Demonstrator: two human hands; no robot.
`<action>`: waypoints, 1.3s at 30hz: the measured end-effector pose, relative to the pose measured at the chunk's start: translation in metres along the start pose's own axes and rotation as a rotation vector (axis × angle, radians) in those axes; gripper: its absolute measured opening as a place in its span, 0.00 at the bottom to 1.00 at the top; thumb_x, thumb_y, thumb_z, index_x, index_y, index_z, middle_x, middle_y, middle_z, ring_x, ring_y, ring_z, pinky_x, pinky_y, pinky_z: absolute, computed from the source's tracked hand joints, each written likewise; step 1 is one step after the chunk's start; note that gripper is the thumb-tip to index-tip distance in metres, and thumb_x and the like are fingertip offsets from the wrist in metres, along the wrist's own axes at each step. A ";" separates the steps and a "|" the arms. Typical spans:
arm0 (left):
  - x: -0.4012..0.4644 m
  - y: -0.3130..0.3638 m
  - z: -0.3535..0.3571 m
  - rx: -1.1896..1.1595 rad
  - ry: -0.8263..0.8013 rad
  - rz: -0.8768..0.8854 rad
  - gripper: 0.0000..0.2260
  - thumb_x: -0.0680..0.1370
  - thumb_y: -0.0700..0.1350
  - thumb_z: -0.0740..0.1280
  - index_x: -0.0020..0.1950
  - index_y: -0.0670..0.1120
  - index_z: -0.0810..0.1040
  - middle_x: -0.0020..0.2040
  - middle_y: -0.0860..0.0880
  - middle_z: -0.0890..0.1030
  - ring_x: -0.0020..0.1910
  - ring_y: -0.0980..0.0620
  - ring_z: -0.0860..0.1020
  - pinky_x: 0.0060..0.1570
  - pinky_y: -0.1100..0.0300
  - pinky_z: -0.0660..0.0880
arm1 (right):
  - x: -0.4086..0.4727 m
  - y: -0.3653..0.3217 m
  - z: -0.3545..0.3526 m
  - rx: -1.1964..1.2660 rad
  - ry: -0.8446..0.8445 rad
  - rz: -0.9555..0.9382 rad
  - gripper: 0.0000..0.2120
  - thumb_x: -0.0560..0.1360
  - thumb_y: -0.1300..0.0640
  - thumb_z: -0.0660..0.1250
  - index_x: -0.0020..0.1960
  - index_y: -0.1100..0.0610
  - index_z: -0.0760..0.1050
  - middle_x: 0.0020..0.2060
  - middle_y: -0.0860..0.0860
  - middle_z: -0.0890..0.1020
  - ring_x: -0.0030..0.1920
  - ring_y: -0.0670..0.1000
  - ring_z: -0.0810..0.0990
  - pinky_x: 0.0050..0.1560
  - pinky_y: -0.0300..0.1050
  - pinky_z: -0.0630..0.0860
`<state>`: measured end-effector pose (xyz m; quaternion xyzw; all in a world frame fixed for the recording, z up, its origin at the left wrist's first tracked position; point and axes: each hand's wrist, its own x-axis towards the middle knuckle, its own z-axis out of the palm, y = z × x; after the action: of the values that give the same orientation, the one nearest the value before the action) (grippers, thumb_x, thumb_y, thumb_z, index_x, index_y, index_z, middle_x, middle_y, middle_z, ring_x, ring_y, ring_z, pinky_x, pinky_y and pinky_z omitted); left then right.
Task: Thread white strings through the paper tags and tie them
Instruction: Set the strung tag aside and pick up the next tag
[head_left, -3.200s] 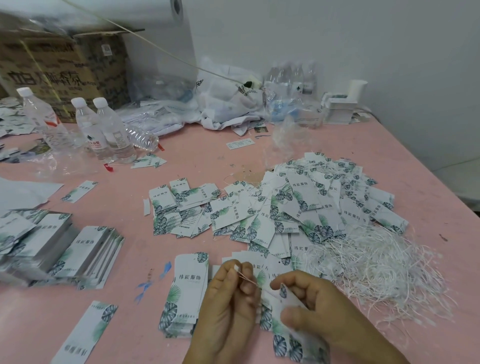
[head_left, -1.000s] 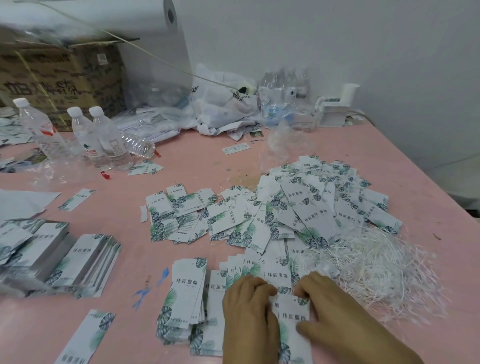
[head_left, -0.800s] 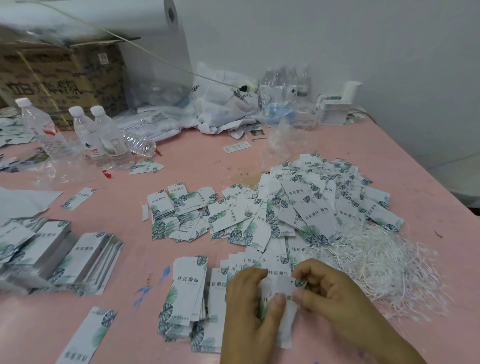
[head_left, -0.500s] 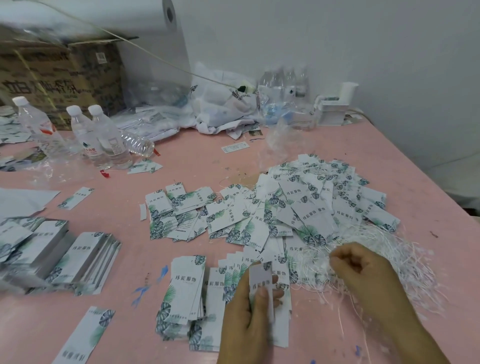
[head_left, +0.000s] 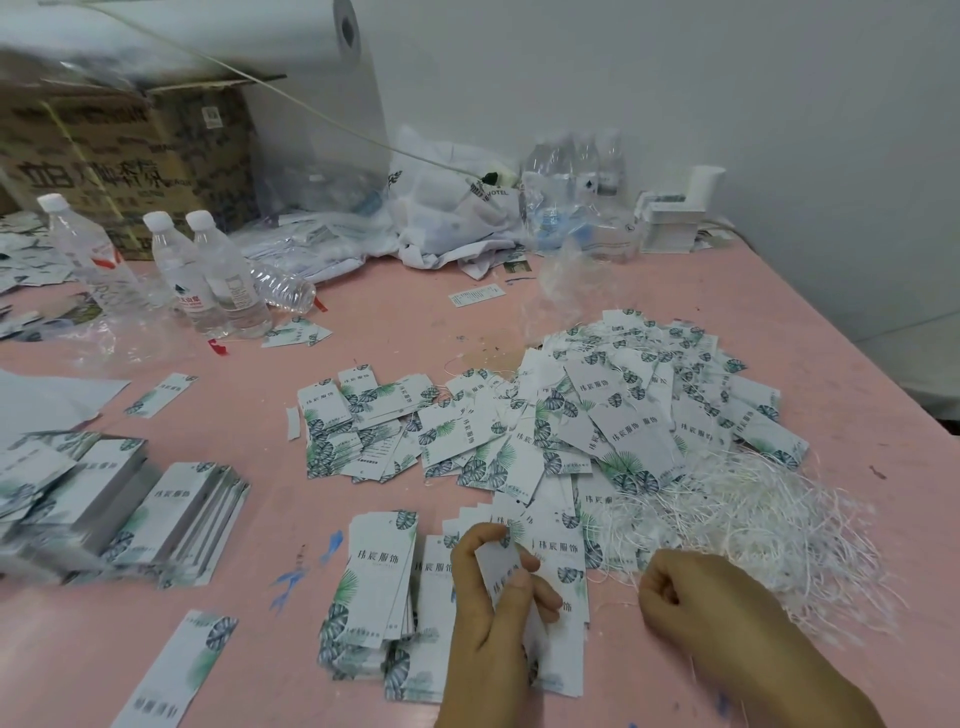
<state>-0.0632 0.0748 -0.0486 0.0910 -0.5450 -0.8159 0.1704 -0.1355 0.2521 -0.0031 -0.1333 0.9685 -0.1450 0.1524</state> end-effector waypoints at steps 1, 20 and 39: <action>0.000 0.000 0.000 -0.039 0.002 -0.025 0.11 0.74 0.43 0.65 0.49 0.60 0.77 0.44 0.46 0.79 0.37 0.44 0.77 0.39 0.51 0.74 | 0.001 0.003 0.000 0.079 0.002 -0.004 0.07 0.75 0.53 0.62 0.38 0.49 0.74 0.33 0.47 0.80 0.32 0.42 0.74 0.35 0.38 0.70; 0.014 0.006 -0.011 0.088 -0.188 -0.227 0.18 0.72 0.48 0.68 0.49 0.32 0.79 0.41 0.41 0.84 0.42 0.49 0.83 0.42 0.62 0.78 | -0.017 -0.065 0.030 0.630 0.445 -0.548 0.16 0.74 0.63 0.67 0.50 0.40 0.79 0.40 0.39 0.79 0.34 0.45 0.78 0.33 0.42 0.77; 0.017 0.014 -0.011 -0.072 -0.116 -0.273 0.07 0.69 0.49 0.73 0.37 0.47 0.79 0.31 0.42 0.77 0.28 0.48 0.75 0.30 0.62 0.74 | -0.019 -0.063 0.032 0.705 0.305 -0.393 0.14 0.69 0.64 0.68 0.44 0.44 0.77 0.31 0.46 0.82 0.32 0.49 0.80 0.36 0.41 0.77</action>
<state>-0.0725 0.0542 -0.0393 0.1109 -0.5070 -0.8543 0.0291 -0.0940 0.1922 -0.0070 -0.2323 0.8272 -0.5115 0.0133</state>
